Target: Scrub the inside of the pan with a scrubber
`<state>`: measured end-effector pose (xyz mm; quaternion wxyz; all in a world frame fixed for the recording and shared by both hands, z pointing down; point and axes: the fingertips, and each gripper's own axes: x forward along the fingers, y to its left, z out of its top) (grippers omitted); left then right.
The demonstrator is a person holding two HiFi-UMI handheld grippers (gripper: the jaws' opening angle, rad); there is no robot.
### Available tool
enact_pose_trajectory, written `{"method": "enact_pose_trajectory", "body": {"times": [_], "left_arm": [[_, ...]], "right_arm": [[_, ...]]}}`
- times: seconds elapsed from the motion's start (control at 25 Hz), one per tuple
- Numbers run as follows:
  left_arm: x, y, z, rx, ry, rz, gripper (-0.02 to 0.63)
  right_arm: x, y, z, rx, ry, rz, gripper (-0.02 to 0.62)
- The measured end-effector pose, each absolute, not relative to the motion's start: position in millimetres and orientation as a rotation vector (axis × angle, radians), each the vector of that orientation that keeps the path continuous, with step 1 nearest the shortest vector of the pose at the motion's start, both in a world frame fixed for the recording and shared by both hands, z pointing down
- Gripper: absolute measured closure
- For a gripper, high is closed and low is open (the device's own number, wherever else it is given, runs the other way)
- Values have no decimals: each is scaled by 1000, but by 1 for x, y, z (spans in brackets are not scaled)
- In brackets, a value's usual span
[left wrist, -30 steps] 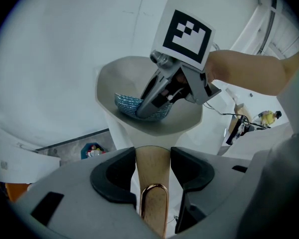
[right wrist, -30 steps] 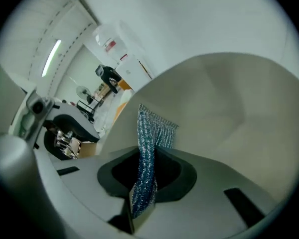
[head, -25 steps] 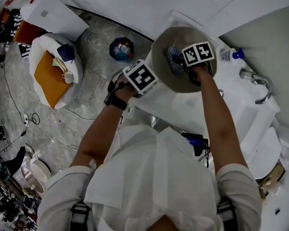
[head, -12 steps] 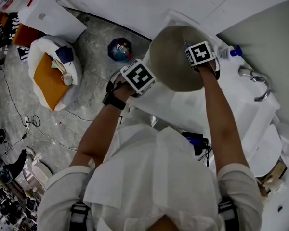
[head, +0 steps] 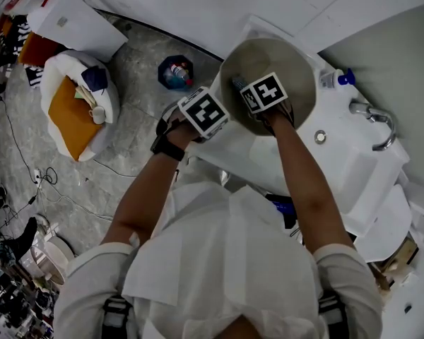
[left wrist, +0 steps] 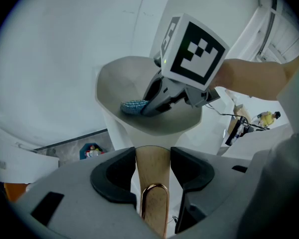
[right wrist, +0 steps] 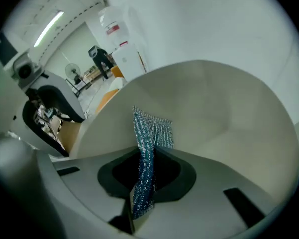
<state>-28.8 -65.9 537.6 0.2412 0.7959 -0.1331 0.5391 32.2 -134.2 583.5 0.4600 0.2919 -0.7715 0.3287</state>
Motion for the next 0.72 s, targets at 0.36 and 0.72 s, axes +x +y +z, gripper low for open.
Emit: {"method": "enact_pose_trajectory", "body": {"times": [0.36,0.72], "left_arm": [[-29,-66,537,2173,-366,1467,374],[-28,-66,538,2168,-359,1475,373]], "right_arm": [[49,-133,596,608,-1783,402,549],[124,-172,600,801,-1740,574,549]]}}
